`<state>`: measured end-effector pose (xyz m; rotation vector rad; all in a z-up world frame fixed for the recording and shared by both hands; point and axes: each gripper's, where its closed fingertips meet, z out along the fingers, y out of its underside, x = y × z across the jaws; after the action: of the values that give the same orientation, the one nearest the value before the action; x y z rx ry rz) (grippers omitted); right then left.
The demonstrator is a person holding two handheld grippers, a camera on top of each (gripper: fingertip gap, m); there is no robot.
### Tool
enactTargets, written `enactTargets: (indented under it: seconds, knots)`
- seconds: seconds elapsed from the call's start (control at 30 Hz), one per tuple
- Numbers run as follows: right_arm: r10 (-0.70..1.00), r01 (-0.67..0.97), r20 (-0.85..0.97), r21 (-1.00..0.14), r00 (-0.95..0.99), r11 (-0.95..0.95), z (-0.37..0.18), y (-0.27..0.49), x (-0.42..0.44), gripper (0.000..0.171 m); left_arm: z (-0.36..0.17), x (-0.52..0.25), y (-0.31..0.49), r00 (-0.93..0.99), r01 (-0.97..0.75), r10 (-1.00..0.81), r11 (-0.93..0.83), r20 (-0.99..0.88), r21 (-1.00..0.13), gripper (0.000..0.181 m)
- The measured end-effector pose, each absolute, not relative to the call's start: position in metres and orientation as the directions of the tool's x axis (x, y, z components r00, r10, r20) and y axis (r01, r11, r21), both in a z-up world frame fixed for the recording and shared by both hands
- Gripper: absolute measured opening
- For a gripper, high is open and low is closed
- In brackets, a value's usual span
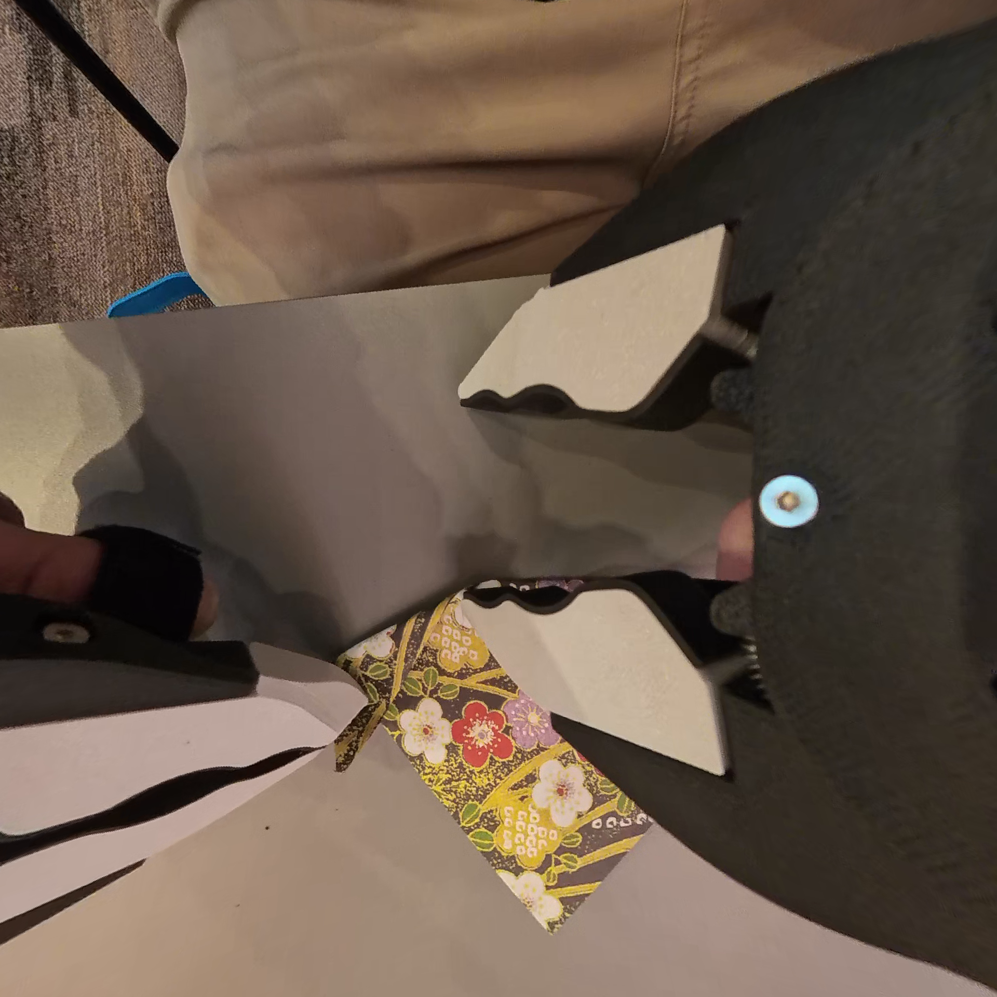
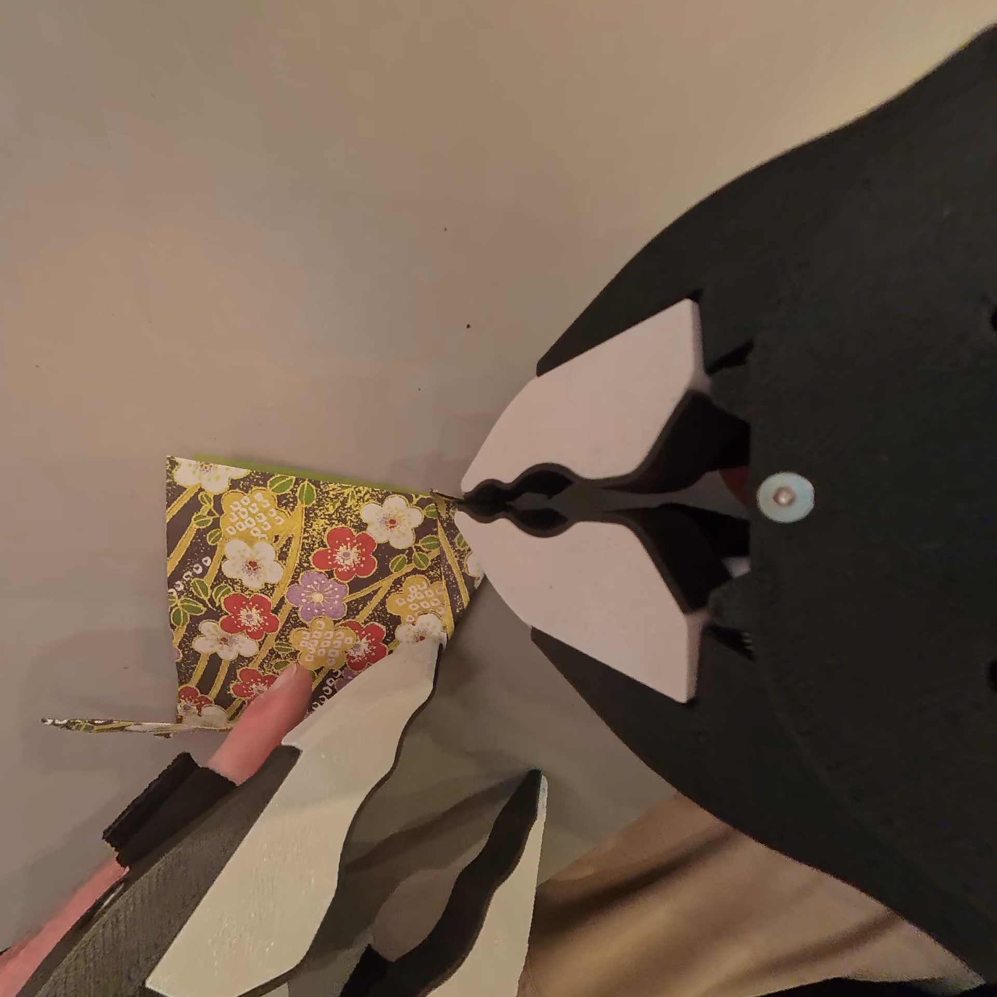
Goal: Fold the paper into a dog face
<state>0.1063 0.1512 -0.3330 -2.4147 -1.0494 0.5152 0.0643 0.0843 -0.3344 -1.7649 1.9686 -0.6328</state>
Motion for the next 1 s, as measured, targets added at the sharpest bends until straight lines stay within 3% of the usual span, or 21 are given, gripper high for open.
enactTargets:
  seconds: [0.03,0.4,1.0]
  knots:
    - [0.751,0.582,-0.151,-0.542,0.643,-0.606,-0.3330,0.1516,0.1066,0.000,-0.3344,0.0649,0.0843,-0.104,-0.804,-0.995,0.088,-0.007,-0.588,0.063]
    - [0.748,0.583,-0.095,-0.565,0.657,-0.584,-0.3327,0.1526,0.1085,0.000,-0.3345,0.0656,0.0857,-0.092,-0.806,-0.996,0.074,0.001,-0.587,0.061]
    - [0.757,0.663,0.145,-0.603,0.638,-0.443,-0.3330,0.1544,0.1107,0.003,-0.3349,0.0656,0.0850,-0.095,-0.808,-0.995,0.076,0.002,-0.584,0.063]
